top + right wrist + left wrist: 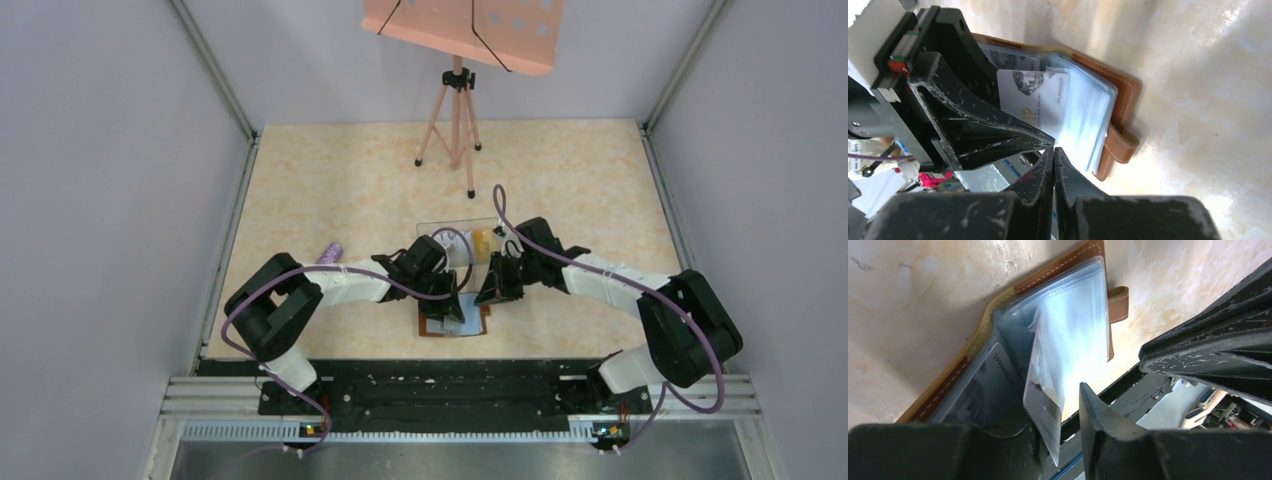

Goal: Put the credit cards into the card holder
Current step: Insert the credit card into the card holder.

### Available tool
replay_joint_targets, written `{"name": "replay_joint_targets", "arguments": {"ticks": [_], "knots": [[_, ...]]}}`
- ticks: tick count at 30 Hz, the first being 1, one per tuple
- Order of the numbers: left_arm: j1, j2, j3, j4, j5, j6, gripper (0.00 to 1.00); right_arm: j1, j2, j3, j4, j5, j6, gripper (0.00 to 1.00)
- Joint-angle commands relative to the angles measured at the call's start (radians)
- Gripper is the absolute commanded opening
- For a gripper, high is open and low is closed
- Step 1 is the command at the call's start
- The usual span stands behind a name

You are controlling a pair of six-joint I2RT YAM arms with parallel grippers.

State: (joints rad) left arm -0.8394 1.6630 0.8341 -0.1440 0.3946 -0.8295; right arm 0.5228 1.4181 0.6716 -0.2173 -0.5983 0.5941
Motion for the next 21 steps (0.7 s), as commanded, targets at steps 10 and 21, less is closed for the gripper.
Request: {"name": "replay_joint_targets", "arguments": {"ticks": [10,21], "knots": [[-0.004,0.000,0.031,-0.007,0.016,0.032,0.28,0.035,0.213,0.047,0.270,-0.122,0.080,0.00],[-0.012,-0.014,0.105,-0.161,-0.041,0.090,0.41,0.103,0.295,0.031,0.242,-0.025,0.066,0.00]]}}
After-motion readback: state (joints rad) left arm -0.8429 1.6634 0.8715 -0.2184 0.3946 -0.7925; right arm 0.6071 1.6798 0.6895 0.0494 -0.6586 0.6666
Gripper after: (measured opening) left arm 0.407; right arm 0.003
